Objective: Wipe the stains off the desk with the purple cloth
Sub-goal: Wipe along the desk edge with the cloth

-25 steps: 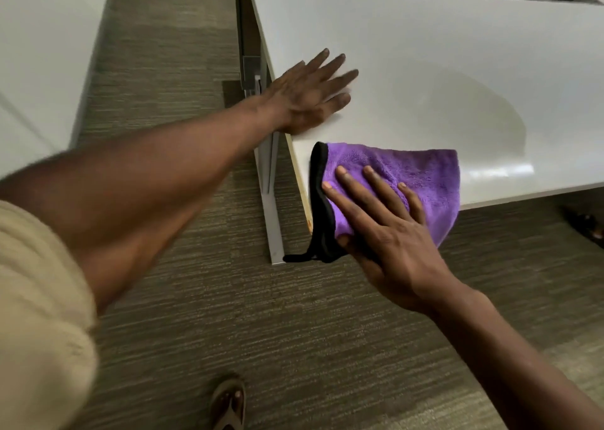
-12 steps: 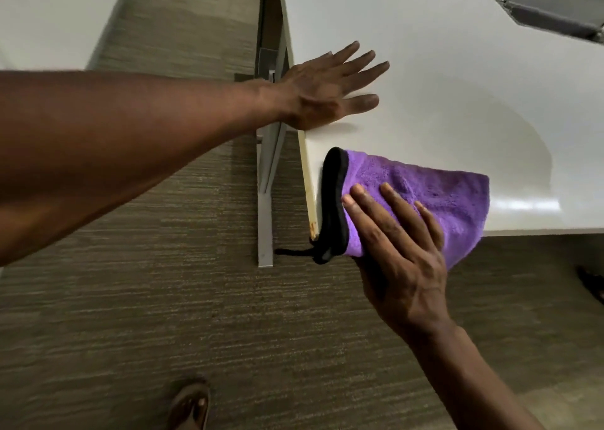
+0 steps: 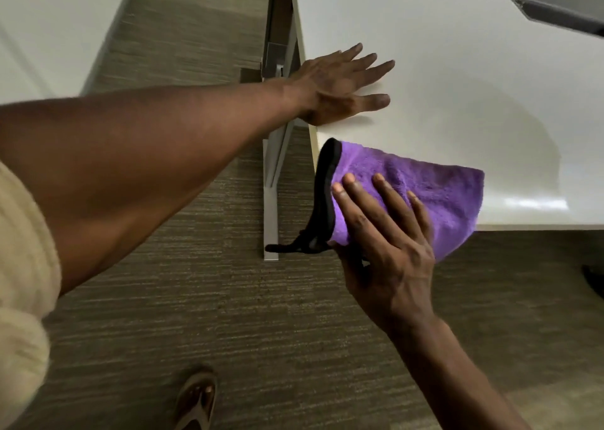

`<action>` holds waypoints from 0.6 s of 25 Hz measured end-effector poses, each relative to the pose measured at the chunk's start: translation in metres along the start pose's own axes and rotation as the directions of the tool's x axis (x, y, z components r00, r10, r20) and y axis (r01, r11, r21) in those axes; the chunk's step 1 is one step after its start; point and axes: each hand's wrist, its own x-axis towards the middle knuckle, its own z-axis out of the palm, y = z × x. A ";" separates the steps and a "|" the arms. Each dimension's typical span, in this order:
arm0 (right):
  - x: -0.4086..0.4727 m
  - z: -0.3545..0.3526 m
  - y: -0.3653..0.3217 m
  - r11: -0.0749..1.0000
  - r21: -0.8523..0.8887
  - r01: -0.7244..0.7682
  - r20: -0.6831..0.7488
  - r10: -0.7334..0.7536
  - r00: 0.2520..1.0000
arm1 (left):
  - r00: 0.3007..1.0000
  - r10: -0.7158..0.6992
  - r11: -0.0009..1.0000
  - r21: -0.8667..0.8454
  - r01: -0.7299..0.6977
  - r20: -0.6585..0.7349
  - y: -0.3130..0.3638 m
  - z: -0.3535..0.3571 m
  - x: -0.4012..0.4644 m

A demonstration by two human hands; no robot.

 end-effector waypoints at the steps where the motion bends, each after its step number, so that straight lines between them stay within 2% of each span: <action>1: 0.003 0.000 0.000 1.000 0.015 0.027 0.013 -0.027 1.000 | 1.000 -0.002 1.000 0.002 0.002 -0.001 -0.001 0.000 0.000; 4: 0.000 -0.015 0.033 0.993 0.027 0.117 0.099 -0.119 0.988 | 0.999 0.026 0.999 0.024 -0.026 0.026 -0.002 -0.002 -0.001; 7: -0.012 -0.034 0.062 1.000 -0.018 -0.024 0.103 0.026 0.994 | 0.999 0.031 0.998 0.050 -0.032 0.020 -0.003 -0.001 -0.001; 10: -0.015 -0.029 0.043 0.990 -0.019 -0.139 0.046 0.140 0.989 | 1.000 -0.001 1.000 0.027 0.001 0.013 -0.003 -0.002 -0.002; 15: 0.003 -0.010 -0.002 0.998 0.042 -0.037 0.056 0.034 0.998 | 1.000 0.006 0.999 0.041 -0.007 0.025 -0.002 -0.004 -0.002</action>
